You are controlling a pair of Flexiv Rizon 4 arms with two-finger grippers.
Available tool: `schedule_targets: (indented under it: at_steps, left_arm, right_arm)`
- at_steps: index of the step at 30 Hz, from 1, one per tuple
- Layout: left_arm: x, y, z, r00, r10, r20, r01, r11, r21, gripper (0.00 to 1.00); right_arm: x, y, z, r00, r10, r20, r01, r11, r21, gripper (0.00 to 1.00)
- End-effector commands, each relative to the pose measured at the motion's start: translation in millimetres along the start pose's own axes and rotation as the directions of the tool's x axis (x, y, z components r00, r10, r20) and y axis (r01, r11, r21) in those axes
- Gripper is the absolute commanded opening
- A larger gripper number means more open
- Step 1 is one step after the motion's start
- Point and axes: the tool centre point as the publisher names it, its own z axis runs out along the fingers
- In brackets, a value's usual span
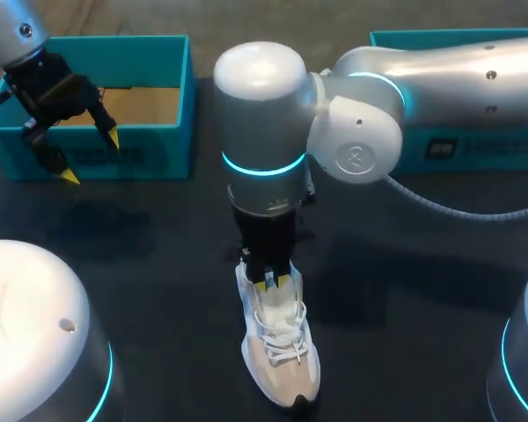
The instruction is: Take the shoe out of the shoebox, open the shoe tongue, remove and reinsert the insole, then place the shoe into the shoebox
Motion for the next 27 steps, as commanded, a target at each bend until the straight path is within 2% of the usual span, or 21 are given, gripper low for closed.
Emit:
schedule_targets:
  at_steps: [1,4,8,10,13,14,16,19,22,24,27]
  left_arm:
    - [0.3,0,0,1.000,-0.001,-0.002,0.001,1.000,-0.003,1.00]
    - [0.3,0,0,1.000,-0.001,-0.002,0.001,1.000,-0.003,1.00]
    - [0.3,0,0,1.000,-0.001,-0.002,0.001,1.000,-0.003,1.00]
    - [0.3,0,0,1.000,-0.001,-0.002,0.001,1.000,-0.003,1.00]
    - [0.3,0,0,1.000,-0.001,-0.002,0.001,1.000,-0.003,1.00]
    - [0.3,0,0,1.000,-0.001,-0.002,0.001,1.000,-0.003,1.00]
    - [0.3,0,0,1.000,-0.001,-0.002,0.001,1.000,-0.003,1.00]
    - [0.3,0,0,1.000,-0.001,-0.002,0.001,1.000,-0.003,1.00]
    - [0.3,0,0,1.000,-0.001,-0.002,0.001,1.000,-0.003,1.00]
    - [0.3,0,0,1.000,-0.001,-0.002,0.001,1.000,-0.003,1.00]
    - [0.3,0,0,1.000,-0.001,-0.002,0.001,1.000,-0.003,1.00]
  right_arm:
    - [-8.8,3.6,11,0.999,-0.005,-0.050,0.004,1.000,-0.005,0.23]
    - [-6.5,2.1,0,1.000,-0.022,-0.022,0.022,1.000,0.000,0.23]
    - [-5.4,-5.2,-26,0.996,-0.084,-0.008,0.083,0.996,-0.025,0.29]
    - [-5.4,-6.6,-40,0.990,-0.138,-0.002,0.138,0.990,-0.038,0.38]
    - [-7.8,-4.9,-58,0.966,-0.259,-0.003,0.259,0.964,-0.068,0.46]
    - [-8.3,-3.6,-63,0.949,-0.316,-0.008,0.315,0.947,-0.068,0.52]
    - [-9.8,-1.1,-73,0.927,-0.375,0.008,0.374,0.924,-0.074,0.99]
    - [-16.7,5.2,-86,0.899,-0.437,0.030,0.438,0.895,-0.077,1.00]
    - [-23.1,11.4,-96,0.844,-0.536,0.021,0.536,0.841,-0.075,1.00]
    - [-23.8,15.0,-103,0.793,-0.609,0.022,0.609,0.791,-0.056,1.00]
    - [-25.9,20.2,-108,0.678,-0.735,-0.011,0.734,0.677,-0.044,1.00]
